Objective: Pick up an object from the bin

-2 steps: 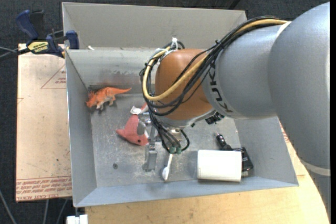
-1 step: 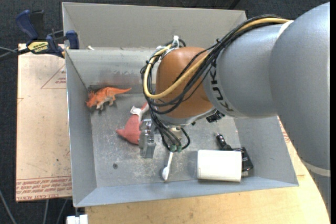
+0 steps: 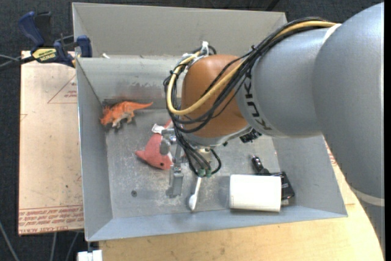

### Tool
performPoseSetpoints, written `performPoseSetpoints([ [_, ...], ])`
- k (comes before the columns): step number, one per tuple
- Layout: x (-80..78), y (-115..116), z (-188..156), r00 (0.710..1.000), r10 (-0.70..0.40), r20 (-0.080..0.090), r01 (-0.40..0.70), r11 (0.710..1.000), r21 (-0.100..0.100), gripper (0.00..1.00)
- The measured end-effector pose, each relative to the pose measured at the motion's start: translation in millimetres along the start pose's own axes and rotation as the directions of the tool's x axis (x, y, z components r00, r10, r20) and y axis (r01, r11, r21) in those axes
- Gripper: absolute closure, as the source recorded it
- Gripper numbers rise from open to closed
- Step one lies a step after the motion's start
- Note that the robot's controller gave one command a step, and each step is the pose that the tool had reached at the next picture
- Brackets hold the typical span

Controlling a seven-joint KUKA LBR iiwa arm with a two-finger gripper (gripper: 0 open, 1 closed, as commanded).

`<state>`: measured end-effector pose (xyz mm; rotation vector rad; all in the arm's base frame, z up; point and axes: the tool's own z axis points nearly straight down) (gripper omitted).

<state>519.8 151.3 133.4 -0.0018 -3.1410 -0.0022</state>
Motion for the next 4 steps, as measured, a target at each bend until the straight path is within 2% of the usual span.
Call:
performPoseSetpoints([
  [1, 0.0, 0, 0, 1.0, 0.0, 0.0, 0.0, 1.0, 0.0, 0.0],
  [2, -57.5, -7, 60, 0.997, 0.08, 0.01, -0.08, 0.997, -0.005, 1.0],
  [3, -57.5, -7, 60, 0.997, 0.08, 0.01, -0.08, 0.997, -0.005, 1.0],
  [4, -44.5, -9, -98, 0.996, 0.083, 0.017, -0.082, 0.997, -0.009, 1.0],
])
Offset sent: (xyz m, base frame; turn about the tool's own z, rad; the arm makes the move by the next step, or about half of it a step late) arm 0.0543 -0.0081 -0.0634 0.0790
